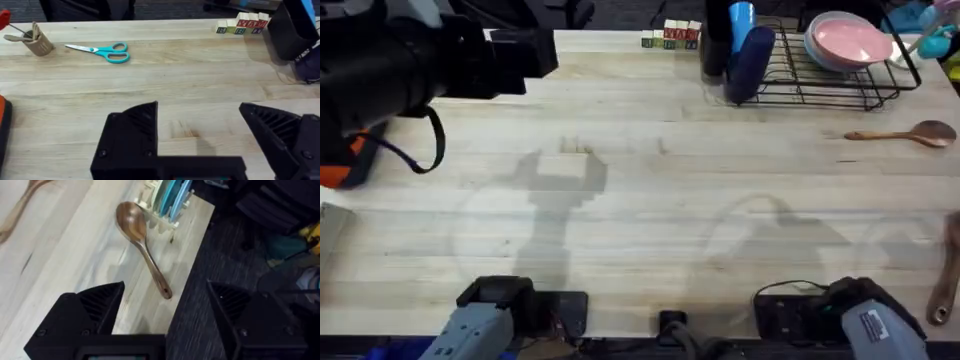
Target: Pick up the spoon on the table one by one and put them onto the rack
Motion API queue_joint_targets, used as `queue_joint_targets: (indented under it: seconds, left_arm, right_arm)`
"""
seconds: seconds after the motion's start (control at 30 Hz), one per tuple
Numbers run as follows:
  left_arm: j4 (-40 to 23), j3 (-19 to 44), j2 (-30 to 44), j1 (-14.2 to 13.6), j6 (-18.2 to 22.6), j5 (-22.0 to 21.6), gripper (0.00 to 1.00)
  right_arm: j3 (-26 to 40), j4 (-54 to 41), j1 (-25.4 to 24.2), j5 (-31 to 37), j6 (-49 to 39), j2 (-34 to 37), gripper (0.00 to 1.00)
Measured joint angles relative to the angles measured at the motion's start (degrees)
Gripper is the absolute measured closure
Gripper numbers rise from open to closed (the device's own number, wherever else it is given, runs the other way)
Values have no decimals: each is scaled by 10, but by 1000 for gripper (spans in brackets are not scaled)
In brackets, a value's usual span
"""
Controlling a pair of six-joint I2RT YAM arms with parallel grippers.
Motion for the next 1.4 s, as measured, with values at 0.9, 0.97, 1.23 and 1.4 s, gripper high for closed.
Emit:
queue_joint_targets:
  seconds: [0.9, 0.97, 1.23, 1.4]
  left_arm:
    - [2, 0, 0, 0, 0, 5, 8]
    - [2, 0, 0, 0, 0, 5, 7]
    - [1, 0, 0, 0, 0, 6, 7]
    - [2, 0, 0, 0, 0, 6, 7]
  right_arm:
    - [0, 66, -79, -58, -13, 146, 6]
    - [-4, 80, -86, -63, -16, 146, 7]
    - [-91, 163, -112, -72, -20, 146, 5]
    - [-133, 195, -114, -73, -23, 152, 6]
